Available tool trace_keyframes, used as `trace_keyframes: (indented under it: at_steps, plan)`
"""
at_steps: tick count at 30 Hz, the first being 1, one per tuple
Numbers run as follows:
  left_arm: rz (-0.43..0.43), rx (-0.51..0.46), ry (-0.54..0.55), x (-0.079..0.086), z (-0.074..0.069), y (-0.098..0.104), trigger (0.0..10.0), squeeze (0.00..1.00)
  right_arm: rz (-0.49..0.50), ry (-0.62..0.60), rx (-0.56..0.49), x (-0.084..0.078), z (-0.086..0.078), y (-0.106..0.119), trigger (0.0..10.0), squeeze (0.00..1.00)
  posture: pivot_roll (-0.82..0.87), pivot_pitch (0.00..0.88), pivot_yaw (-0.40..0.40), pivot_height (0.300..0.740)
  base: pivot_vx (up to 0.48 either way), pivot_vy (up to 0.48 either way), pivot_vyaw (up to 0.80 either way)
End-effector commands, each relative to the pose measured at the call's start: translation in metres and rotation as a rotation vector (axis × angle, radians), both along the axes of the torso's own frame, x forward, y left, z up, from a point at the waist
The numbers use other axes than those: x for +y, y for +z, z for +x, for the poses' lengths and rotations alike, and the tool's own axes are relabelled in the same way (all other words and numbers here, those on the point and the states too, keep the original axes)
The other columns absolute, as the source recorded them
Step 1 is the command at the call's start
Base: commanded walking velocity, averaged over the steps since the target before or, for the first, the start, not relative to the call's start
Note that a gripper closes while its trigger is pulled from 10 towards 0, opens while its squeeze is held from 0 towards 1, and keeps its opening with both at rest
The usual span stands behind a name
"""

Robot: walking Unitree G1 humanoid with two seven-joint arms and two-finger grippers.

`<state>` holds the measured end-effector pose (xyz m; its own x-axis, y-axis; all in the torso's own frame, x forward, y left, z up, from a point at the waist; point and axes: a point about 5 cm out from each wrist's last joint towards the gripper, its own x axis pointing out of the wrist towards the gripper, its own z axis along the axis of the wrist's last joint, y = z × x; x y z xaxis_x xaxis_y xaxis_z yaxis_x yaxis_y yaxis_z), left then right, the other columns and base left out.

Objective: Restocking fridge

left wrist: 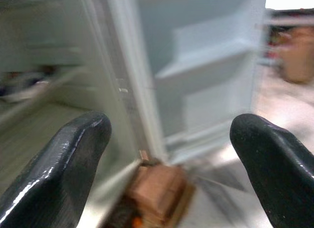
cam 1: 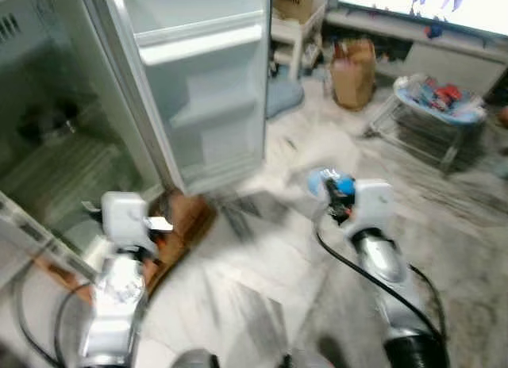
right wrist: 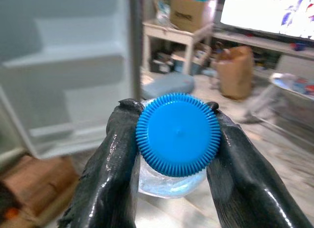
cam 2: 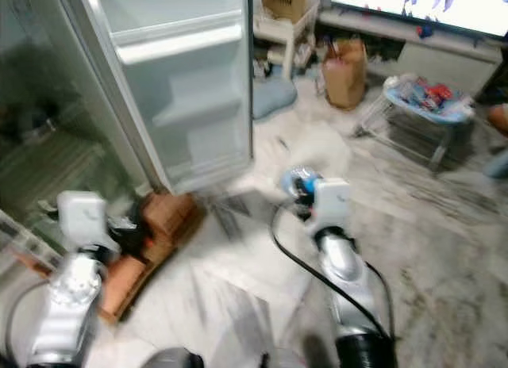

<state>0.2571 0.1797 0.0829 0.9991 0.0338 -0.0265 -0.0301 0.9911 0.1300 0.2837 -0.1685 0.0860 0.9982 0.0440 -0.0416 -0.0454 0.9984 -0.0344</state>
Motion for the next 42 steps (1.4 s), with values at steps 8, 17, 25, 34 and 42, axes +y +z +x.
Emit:
trace_keyframes:
  at_steps: [8, 17, 25, 34, 42]
  plan:
    - [0.043, -0.008, -0.036, 0.0008, -0.0009, 0.0040, 10.0, 0.00, 0.009, -0.004, -0.032, 0.0048, 0.0019, 0.0046, 10.0, 0.00, 0.07, 0.092, -0.052, 0.740, 0.000, 0.000, 0.00]
    - [0.026, -0.008, -0.055, -0.0005, -0.0019, 0.0047, 10.0, 0.00, 0.000, -0.003, -0.037, 0.0036, 0.0024, 0.0050, 10.0, 0.00, 0.06, 0.095, -0.048, 0.740, 0.000, 0.000, 0.00]
    - [0.025, -0.004, -0.061, -0.0010, -0.0015, 0.0047, 10.0, 0.00, -0.009, -0.001, -0.044, 0.0038, 0.0014, 0.0056, 10.0, 0.00, 0.06, 0.094, -0.045, 0.740, 0.000, 0.000, 0.26]
    - [0.021, -0.005, -0.074, -0.0026, -0.0005, 0.0048, 10.0, 0.00, -0.006, -0.023, -0.049, -0.0001, 0.0022, 0.0060, 10.0, 0.00, 0.06, 0.093, -0.042, 0.740, 0.083, 0.000, 0.00]
    - [0.020, -0.011, -0.080, -0.0034, 0.0007, 0.0056, 10.0, 0.00, -0.006, -0.007, -0.048, 0.0010, 0.0018, 0.0056, 10.0, 0.00, 0.06, 0.090, -0.039, 0.740, 0.300, 0.000, 0.00]
